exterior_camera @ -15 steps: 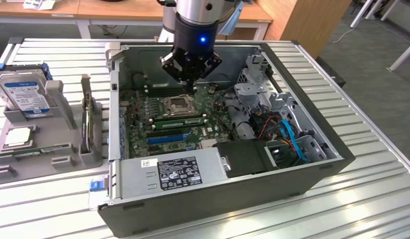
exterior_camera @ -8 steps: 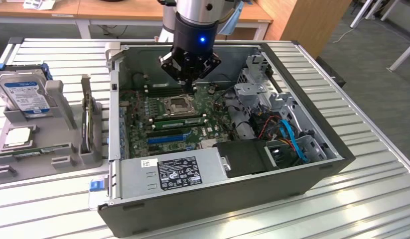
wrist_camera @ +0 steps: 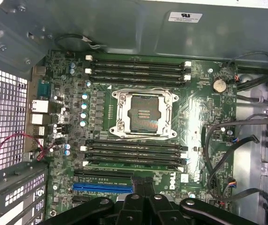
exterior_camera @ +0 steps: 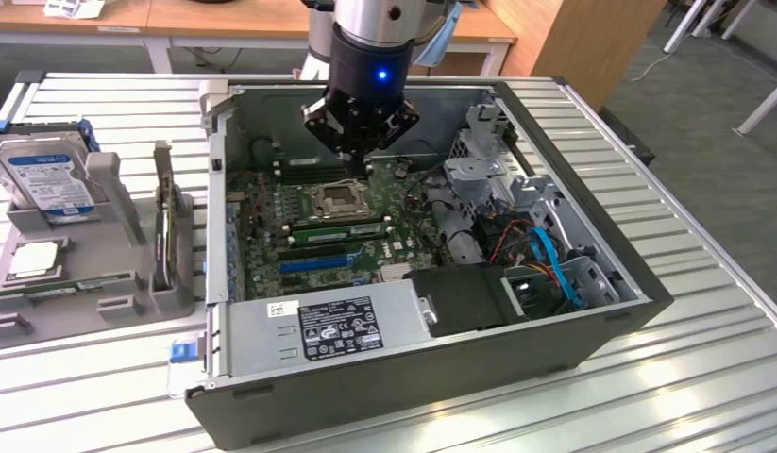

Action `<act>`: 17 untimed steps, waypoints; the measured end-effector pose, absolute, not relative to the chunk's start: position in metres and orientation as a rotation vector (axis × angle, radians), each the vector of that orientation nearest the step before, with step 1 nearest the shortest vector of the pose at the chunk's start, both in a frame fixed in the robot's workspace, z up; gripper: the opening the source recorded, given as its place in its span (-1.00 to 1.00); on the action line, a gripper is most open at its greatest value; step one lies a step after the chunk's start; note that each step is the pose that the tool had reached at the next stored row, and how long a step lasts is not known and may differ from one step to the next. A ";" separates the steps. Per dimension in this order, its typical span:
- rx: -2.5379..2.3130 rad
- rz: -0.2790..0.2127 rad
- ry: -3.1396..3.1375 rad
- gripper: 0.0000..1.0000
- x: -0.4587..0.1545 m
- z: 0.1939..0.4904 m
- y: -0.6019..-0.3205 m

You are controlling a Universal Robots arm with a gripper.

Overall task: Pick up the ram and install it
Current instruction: 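Press down the ram until it locks into place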

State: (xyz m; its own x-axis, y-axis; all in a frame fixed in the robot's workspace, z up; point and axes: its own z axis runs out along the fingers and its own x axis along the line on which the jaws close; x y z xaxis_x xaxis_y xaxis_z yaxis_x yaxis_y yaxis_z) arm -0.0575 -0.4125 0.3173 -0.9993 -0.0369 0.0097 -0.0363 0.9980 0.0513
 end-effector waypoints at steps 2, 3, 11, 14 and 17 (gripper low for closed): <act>0.057 -0.080 -3.129 -0.80 -0.057 0.317 -0.413; 0.057 -0.080 -3.130 -0.80 -0.057 0.317 -0.412; 0.057 -0.080 -3.130 -0.80 -0.058 0.317 -0.411; 0.056 -0.080 -3.130 -0.80 -0.057 0.316 -0.409; 0.056 -0.080 -3.130 -0.80 -0.057 0.316 -0.407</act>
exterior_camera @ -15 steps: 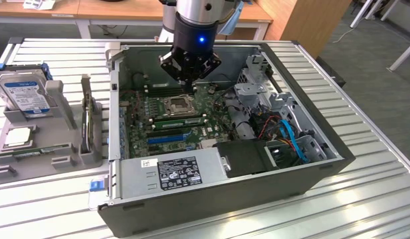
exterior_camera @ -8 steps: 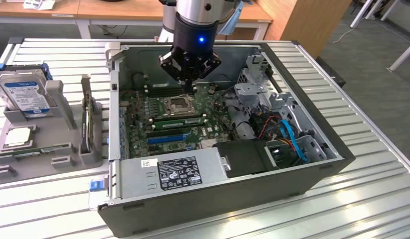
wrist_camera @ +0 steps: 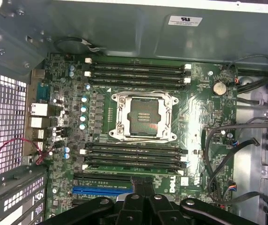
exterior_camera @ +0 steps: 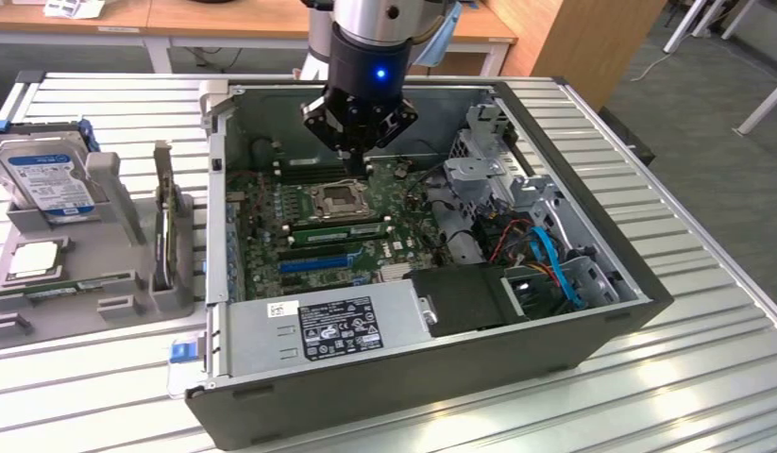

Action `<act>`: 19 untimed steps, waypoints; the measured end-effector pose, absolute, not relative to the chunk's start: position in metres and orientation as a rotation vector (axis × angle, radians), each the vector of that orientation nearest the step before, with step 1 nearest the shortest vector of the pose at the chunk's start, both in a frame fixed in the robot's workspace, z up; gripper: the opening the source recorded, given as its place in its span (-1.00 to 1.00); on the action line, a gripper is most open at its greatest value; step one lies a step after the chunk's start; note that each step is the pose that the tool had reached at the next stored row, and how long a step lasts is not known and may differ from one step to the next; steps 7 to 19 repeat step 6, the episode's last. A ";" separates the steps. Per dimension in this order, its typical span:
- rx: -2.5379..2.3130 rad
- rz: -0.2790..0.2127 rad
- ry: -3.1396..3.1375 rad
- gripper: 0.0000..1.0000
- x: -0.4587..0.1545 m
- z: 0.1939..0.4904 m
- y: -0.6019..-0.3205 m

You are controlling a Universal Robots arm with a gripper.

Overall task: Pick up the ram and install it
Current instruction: 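Press down the ram until it locks into place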

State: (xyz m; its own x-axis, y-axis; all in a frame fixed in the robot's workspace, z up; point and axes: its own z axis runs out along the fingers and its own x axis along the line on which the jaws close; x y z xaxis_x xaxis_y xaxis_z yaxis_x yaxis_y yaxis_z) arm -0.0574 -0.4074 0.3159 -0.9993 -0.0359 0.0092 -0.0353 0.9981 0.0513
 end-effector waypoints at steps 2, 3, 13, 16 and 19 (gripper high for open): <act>0.056 -0.080 -3.130 -0.80 -0.057 0.316 -0.407; 0.056 -0.080 -3.130 -0.80 -0.057 0.316 -0.407; 0.056 -0.080 -3.130 -0.80 -0.057 0.316 -0.407; 0.056 -0.080 -3.130 -0.80 -0.057 0.316 -0.407; 0.056 -0.080 -3.130 -0.80 -0.057 0.316 -0.407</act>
